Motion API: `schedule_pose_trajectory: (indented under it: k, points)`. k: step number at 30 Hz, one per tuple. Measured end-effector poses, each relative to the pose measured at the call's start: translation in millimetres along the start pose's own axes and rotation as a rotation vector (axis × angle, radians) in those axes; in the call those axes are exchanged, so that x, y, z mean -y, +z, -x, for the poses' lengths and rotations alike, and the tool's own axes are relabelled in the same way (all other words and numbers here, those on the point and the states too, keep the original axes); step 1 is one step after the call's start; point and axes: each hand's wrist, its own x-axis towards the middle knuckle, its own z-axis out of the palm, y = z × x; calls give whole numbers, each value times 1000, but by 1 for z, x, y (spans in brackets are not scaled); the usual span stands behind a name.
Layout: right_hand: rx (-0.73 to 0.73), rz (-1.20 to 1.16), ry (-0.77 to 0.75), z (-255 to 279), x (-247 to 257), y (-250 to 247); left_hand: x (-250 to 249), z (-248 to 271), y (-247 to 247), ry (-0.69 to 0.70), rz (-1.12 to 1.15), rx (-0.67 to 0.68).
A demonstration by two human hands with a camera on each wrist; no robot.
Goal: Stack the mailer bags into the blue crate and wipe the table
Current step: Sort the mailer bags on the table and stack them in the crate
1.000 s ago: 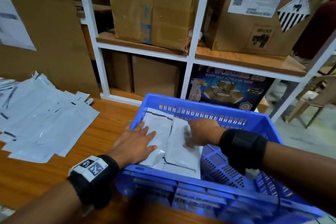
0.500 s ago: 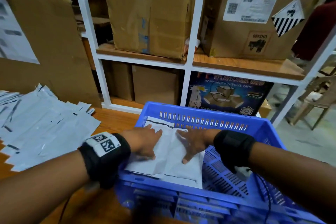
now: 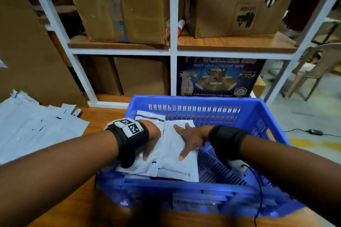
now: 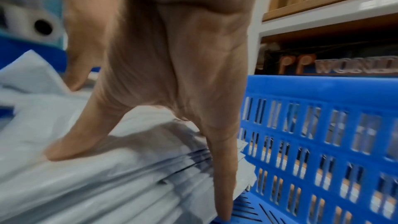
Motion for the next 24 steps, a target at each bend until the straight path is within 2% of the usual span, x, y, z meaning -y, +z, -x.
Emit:
schedule_pose_trajectory:
  k: [4,5,7,9,11,18,20,22,24]
  points:
    - [-278,-400,70,17,-35,-9,-12,3,-17,58,-38,-89]
    - [-275,-507,118,21,-41,-8,-15,1,-18,78,-22,-115]
    - [-145,-702,173,26,-44,-1,-19,-2,-14,104,-17,-112]
    - [-34,-847,111,19,-36,12,-21,-8,-5,95,-32,-59]
    - [11,-910,77,3,-19,23,-21,-12,6,87,-40,-9]
    - [-7,-986,129,-18,-13,35,-6,-21,21,55,2,32]
    - [-5,-942,123,-16,-12,33,-5,-20,22,56,23,52]
    - [-2,-703,112,-3,-13,19,-2,-15,18,55,55,31]
    - [-106,-328,126,9,-20,3,5,-8,11,43,58,-4]
